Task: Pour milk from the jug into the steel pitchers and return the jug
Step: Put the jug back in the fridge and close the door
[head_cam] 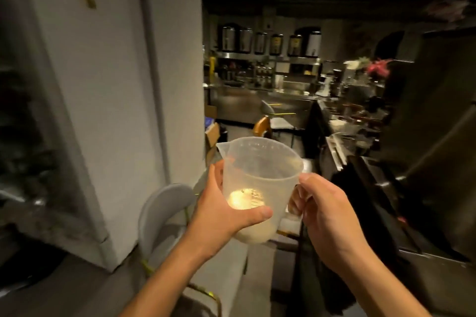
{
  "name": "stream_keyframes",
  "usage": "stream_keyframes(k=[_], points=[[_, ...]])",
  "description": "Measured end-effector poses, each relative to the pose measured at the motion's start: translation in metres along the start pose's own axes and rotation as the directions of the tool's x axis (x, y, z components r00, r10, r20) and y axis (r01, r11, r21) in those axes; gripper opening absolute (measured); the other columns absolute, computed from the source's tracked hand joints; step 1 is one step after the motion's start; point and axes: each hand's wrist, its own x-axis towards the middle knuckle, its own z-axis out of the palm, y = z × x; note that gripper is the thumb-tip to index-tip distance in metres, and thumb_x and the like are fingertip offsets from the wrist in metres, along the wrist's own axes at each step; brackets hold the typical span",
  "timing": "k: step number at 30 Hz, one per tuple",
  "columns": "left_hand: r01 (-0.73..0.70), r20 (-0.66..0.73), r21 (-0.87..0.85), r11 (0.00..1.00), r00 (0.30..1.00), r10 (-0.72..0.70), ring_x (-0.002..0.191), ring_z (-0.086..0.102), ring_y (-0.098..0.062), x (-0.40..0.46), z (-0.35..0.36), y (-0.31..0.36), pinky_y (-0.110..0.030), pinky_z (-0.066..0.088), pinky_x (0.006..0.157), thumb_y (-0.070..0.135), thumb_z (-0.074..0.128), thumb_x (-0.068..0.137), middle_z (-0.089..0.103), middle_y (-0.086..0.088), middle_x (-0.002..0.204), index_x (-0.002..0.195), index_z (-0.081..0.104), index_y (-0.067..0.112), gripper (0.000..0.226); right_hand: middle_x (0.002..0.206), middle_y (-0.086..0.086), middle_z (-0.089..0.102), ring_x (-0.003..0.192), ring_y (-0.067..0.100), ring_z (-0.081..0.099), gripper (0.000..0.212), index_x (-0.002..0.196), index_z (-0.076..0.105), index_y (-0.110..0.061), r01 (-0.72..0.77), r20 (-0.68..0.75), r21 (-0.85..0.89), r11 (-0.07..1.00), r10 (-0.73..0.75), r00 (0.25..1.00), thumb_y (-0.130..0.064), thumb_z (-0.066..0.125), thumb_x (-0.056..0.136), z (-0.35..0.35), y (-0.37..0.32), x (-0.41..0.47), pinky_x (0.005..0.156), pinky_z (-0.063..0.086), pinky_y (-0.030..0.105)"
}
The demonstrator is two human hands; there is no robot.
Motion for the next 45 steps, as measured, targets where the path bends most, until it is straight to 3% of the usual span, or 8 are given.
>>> stream_keyframes(k=[6,9,12,20,28,34,42,45], points=[[0.058,-0.273,0.105,0.993,0.962,-0.028,0.113,0.059,-0.009,-0.010,-0.207,-0.019,-0.039,0.054,0.093,0.045,0.090,0.038,0.057,0.018,0.124,0.122,0.038,0.050,0.099,0.063,0.012,0.040,0.063,0.024,0.038,0.027,0.071,0.055,-0.006,-0.077,0.234,0.135,0.988,0.043,0.971,-0.027,0.056,0.088,0.207,0.045,0.041,0.069,0.032,0.045],[0.078,-0.384,0.112,0.991,0.923,-0.029,0.112,0.060,-0.007,-0.020,-0.299,-0.022,-0.035,0.053,0.093,0.042,0.090,0.039,0.058,0.016,0.123,0.124,0.039,0.046,0.099,0.066,0.013,0.038,0.063,0.026,0.035,0.025,0.080,0.056,-0.001,-0.106,0.350,0.203,0.974,0.029,0.936,-0.026,0.057,0.085,0.306,0.060,0.054,0.067,0.029,0.045],[0.074,-0.472,0.135,0.988,0.882,-0.001,0.107,0.061,0.000,-0.031,-0.378,-0.026,-0.023,0.054,0.088,0.030,0.092,0.046,0.061,0.018,0.118,0.122,0.043,0.042,0.091,0.057,0.010,0.037,0.056,0.022,0.034,0.027,0.065,0.050,-0.007,-0.158,0.460,0.225,0.961,0.038,0.887,-0.025,0.057,0.084,0.393,0.075,0.065,0.061,0.027,0.042],[0.155,-0.597,0.158,0.975,0.802,-0.030,0.111,0.060,-0.007,-0.014,-0.550,-0.062,-0.040,0.056,0.091,0.042,0.089,0.038,0.059,0.017,0.121,0.112,0.039,0.061,0.091,0.057,0.008,0.038,0.055,0.022,0.034,0.032,0.060,0.046,-0.011,-0.215,0.637,0.213,0.953,0.032,0.770,-0.023,0.050,0.089,0.575,0.120,0.114,0.058,0.027,0.040],[0.157,-0.580,0.118,0.980,0.813,-0.060,0.107,0.063,-0.007,0.077,-0.706,-0.122,-0.029,0.058,0.078,0.033,0.089,0.043,0.059,0.015,0.121,0.112,0.039,0.059,0.089,0.060,0.010,0.043,0.060,0.025,0.040,0.034,0.060,0.051,-0.012,-0.177,0.618,0.160,0.971,0.042,0.785,-0.031,0.049,0.087,0.728,0.175,0.210,0.063,0.040,0.038],[0.152,-0.485,0.104,0.983,0.871,-0.084,0.102,0.065,-0.003,0.168,-0.799,-0.166,-0.024,0.057,0.072,0.027,0.090,0.047,0.060,0.018,0.117,0.113,0.040,0.059,0.089,0.056,0.008,0.041,0.057,0.025,0.036,0.029,0.061,0.049,-0.008,-0.179,0.526,0.202,0.963,0.047,0.849,-0.029,0.054,0.080,0.812,0.208,0.290,0.063,0.033,0.043],[0.152,-0.344,0.092,0.984,0.932,-0.112,0.115,0.056,-0.013,0.279,-0.872,-0.228,-0.042,0.053,0.094,0.046,0.084,0.030,0.053,0.013,0.127,0.117,0.035,0.054,0.100,0.054,0.008,0.034,0.054,0.020,0.033,0.035,0.057,0.044,-0.009,-0.116,0.298,0.170,0.979,0.061,0.953,-0.022,0.053,0.088,0.870,0.249,0.371,0.057,0.034,0.032],[0.089,-0.219,0.085,0.992,0.973,-0.069,0.116,0.056,-0.006,0.317,-0.897,-0.253,-0.036,0.052,0.097,0.046,0.085,0.033,0.052,0.015,0.129,0.130,0.033,0.043,0.110,0.051,0.003,0.032,0.051,0.016,0.030,0.038,0.051,0.043,-0.015,-0.037,0.158,0.186,0.982,0.008,0.987,-0.016,0.049,0.089,0.890,0.261,0.391,0.052,0.032,0.028]])
